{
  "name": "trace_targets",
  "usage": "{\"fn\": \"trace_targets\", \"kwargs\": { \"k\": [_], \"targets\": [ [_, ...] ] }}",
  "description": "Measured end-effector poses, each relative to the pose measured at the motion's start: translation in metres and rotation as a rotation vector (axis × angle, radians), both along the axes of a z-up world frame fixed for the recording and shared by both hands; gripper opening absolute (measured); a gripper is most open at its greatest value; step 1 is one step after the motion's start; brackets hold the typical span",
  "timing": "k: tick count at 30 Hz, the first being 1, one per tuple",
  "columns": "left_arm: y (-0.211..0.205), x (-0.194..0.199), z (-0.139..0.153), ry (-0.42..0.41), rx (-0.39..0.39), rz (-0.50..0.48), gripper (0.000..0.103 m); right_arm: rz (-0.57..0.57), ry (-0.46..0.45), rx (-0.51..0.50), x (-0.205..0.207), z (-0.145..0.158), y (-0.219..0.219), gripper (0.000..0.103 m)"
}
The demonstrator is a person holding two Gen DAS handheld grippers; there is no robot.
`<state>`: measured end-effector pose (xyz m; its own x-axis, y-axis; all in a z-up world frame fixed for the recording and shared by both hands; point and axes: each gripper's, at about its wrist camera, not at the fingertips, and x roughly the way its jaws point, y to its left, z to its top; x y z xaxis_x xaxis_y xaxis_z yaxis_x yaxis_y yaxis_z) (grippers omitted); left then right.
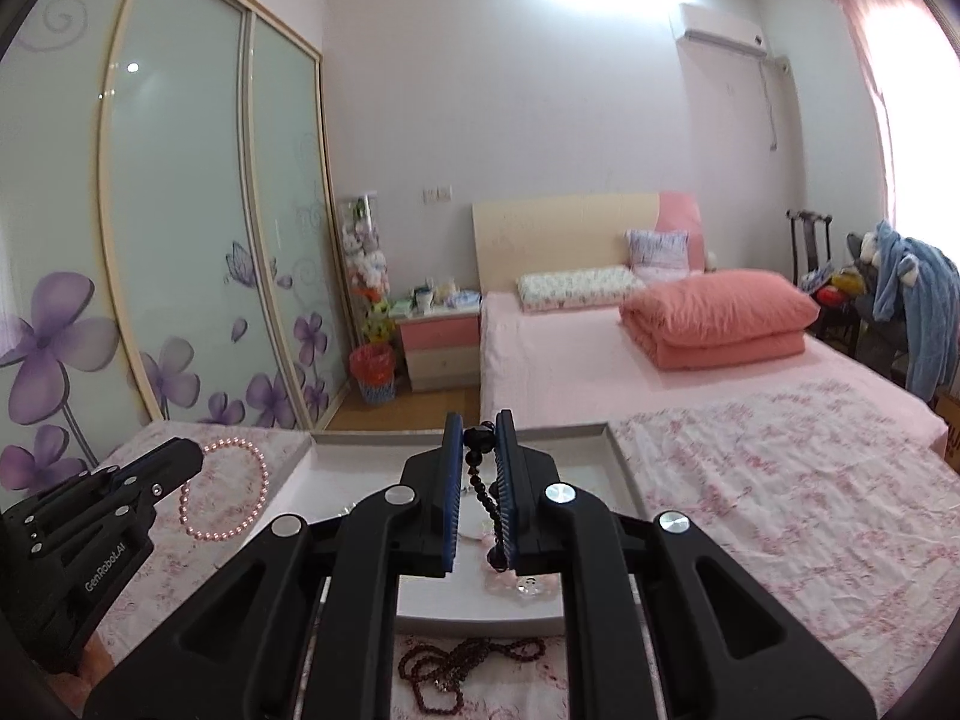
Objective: Organize jewelry
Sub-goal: 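Lower the pink pearl bracelet into the tray with the left tool while the right tool releases the black bracelet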
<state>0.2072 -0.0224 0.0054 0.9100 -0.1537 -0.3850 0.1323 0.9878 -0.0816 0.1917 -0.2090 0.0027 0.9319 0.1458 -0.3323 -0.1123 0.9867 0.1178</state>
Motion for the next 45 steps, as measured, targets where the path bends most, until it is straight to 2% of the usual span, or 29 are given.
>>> {"fn": "trace_targets", "kwargs": {
  "k": [4,13,15,17,20,30,34,38,45],
  "targets": [
    [0.0,0.029,-0.015,0.058,-0.013,-0.017,0.006,0.011,0.069,0.013,0.026,-0.013,0.002,0.012],
    [-0.004,0.062,-0.032,0.098,0.011,-0.025,0.007,0.039,0.156,0.049,0.056,-0.027,0.003,0.013],
    [-0.003,0.065,-0.034,0.099,0.005,-0.019,0.012,0.041,0.174,0.061,0.057,-0.03,0.0,0.02],
    [0.001,0.068,-0.034,0.102,-0.005,-0.006,0.027,0.026,0.168,0.072,0.052,-0.03,-0.005,0.047],
    [0.01,0.067,-0.031,0.097,-0.021,0.02,0.027,0.011,0.167,0.08,0.051,-0.029,-0.012,0.047],
    [0.037,0.042,-0.016,0.078,-0.037,0.092,0.027,0.005,0.174,0.076,0.036,-0.025,-0.016,0.047],
    [0.046,0.018,-0.017,0.093,-0.029,0.106,0.028,0.023,0.202,0.056,0.022,-0.027,-0.017,0.047],
    [0.058,-0.01,-0.02,0.115,-0.026,0.128,0.032,0.06,0.253,0.02,0.001,-0.037,-0.014,0.047],
    [0.083,-0.056,-0.034,0.147,-0.005,0.181,0.044,0.132,0.419,-0.037,-0.03,-0.072,-0.006,0.047]
  ]
}}
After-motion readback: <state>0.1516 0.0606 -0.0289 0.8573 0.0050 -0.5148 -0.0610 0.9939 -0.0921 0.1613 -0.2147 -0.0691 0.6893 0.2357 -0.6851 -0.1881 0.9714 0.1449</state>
